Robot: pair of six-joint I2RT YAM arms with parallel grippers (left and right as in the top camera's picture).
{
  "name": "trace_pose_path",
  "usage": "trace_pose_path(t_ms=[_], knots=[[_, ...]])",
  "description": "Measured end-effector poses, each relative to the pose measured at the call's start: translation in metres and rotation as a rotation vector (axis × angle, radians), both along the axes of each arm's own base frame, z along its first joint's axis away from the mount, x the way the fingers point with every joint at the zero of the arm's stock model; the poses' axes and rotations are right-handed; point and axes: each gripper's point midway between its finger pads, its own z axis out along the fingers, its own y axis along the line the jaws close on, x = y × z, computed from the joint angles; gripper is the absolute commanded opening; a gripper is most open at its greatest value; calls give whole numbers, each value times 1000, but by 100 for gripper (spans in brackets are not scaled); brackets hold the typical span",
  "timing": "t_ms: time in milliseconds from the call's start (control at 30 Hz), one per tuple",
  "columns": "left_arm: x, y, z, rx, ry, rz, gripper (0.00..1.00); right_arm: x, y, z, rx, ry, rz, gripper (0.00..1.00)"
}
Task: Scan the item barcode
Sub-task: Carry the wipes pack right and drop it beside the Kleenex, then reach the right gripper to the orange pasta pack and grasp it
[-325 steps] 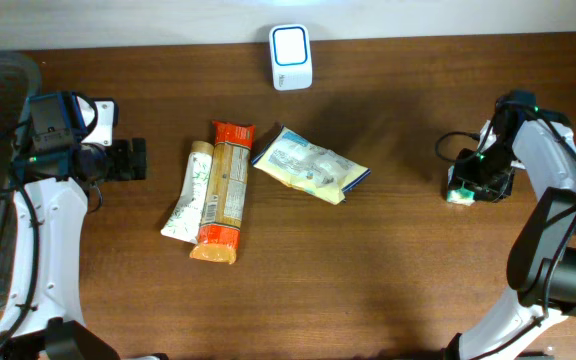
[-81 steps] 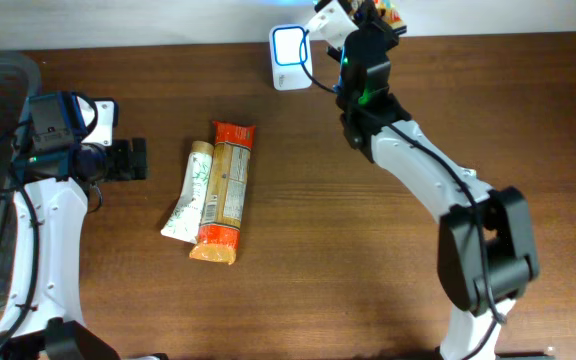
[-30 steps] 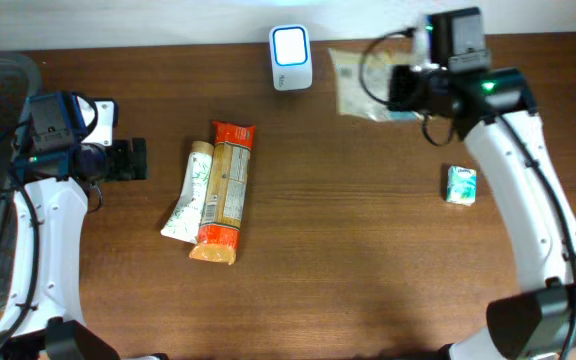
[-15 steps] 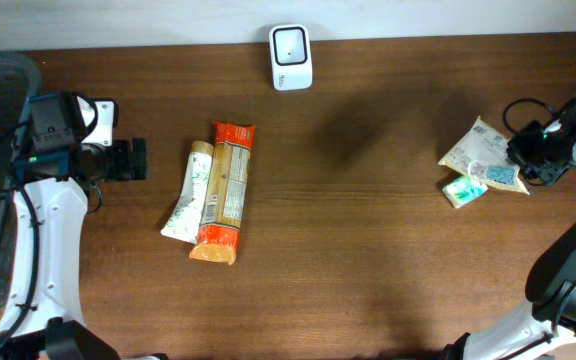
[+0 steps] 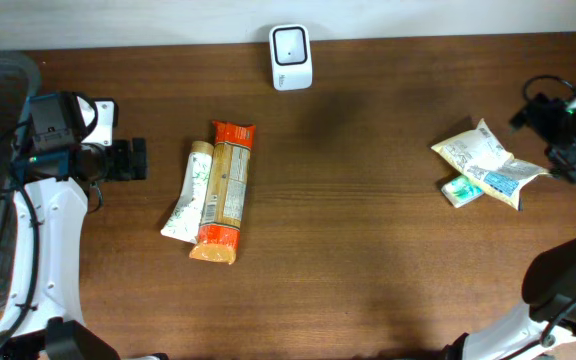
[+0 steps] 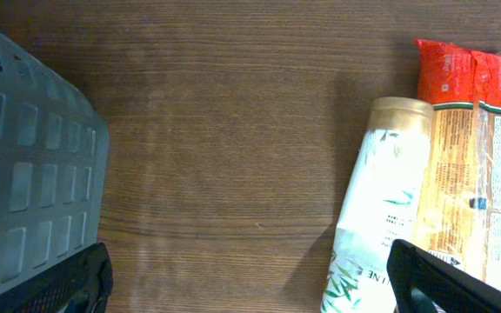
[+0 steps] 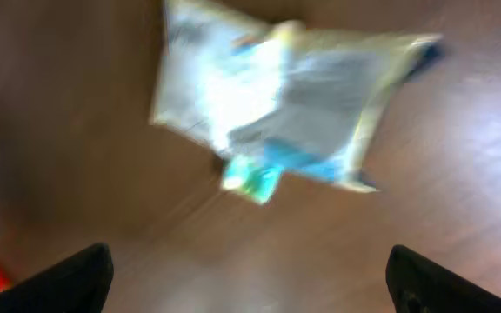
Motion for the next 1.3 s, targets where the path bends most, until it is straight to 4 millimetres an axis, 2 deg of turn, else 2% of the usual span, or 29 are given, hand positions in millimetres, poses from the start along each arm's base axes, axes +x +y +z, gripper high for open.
trace_pose_path(t_ms=[33,67,100,133,167,200,233,267,300,333,400,433,533,600,700,733,800,867,933,1033,1300], knots=[[0,0,0,0,1,0,99,13,33,3,6,-27,120,99],[0,0,0,0,0,0,99,24,81,4,22,-41,256,99],[0,0,0,0,0,0,99,36,117,5,16,-81,358,99],[0,0,0,1,-1,0,99,48,162,8,14,-139,476,99],[0,0,0,0,-1,0,99,51,185,9,13,-163,533,99],[0,0,0,0,1,0,99,54,229,8,20,-196,633,99],[0,0,0,0,1,0,99,52,252,5,27,-196,685,99],[0,0,0,0,0,0,99,49,279,-5,35,-185,747,100],[0,0,0,0,0,0,99,46,298,-18,41,-160,790,97],[0,0,0,0,0,0,99,40,331,-50,50,-101,863,95],[0,0,0,0,1,0,99,28,363,-89,56,-21,932,95],[0,0,0,0,1,0,99,21,379,-103,56,0,968,95],[0,0,0,0,1,0,99,13,419,-103,60,-61,1048,94],[0,0,0,0,1,0,99,8,441,-101,67,-99,1066,94],[0,0,0,0,1,0,99,2,459,-105,79,-108,1067,94],[0,0,0,0,1,0,99,3,462,-111,85,-106,1061,94],[0,0,0,0,1,0,99,5,481,-138,121,-97,1059,94],[0,0,0,0,1,0,99,7,504,-153,153,-127,1050,91],[0,0,0,0,1,0,99,3,519,-166,170,-129,1040,89],[0,0,0,0,0,0,99,4,525,-179,180,-123,1008,86],[0,0,0,0,0,0,99,8,524,-181,163,-131,995,84]])
